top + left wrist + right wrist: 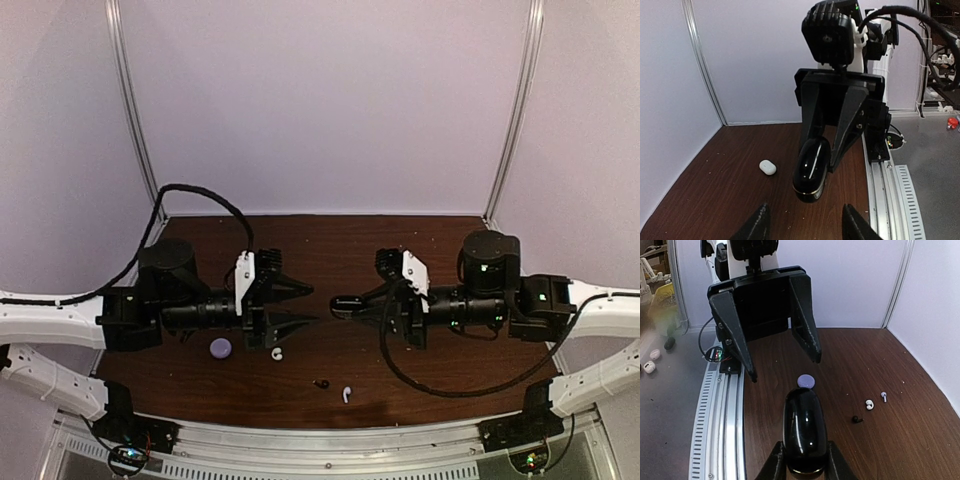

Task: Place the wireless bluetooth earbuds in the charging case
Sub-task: Pass from the right arm to the left

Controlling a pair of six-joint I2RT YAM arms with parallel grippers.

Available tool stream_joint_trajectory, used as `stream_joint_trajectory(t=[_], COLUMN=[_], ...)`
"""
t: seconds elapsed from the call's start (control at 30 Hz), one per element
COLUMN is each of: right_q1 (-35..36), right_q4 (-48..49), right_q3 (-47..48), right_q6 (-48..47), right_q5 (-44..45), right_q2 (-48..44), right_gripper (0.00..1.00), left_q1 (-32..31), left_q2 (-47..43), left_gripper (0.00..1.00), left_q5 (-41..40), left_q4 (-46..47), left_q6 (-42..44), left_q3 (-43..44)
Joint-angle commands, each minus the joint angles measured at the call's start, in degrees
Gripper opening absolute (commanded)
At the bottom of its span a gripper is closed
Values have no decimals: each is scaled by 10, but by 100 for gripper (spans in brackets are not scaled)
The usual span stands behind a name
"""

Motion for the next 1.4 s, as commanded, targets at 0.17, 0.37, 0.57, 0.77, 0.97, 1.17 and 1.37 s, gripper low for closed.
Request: stream_joint_trajectory(t=[0.17,0.37,0.57,0.77,0.97,1.17,1.37], right_q1=[-1,-1,-1,-1,-1,0,-1], right_q4=[-67,-78,-88,-100,-104,-109,-111], right_q3=[-10,-3,8,19,25,32,33], right_q6=[12,13,12,9,6,3,2], right_q5=[5,-2,-3,-6,-6,-5,-4], right_q2=[8,26,34,45,47,51,50], right_gripper=[17,17,17,17,17,17,17], left_q1=[1,2,0,0,-1,-1,-1], left_q2=[50,88,115,139,151,157,162], left_gripper=[47,48,47,45,45,43,33], left_q5=[41,58,66,69,77,80,83], left_q4=[-68,-82,-95,-109,-113,-118,-119], left_q6=[36,44,58,66,66,68,70], left_q3=[63,87,111,124,127,126,128])
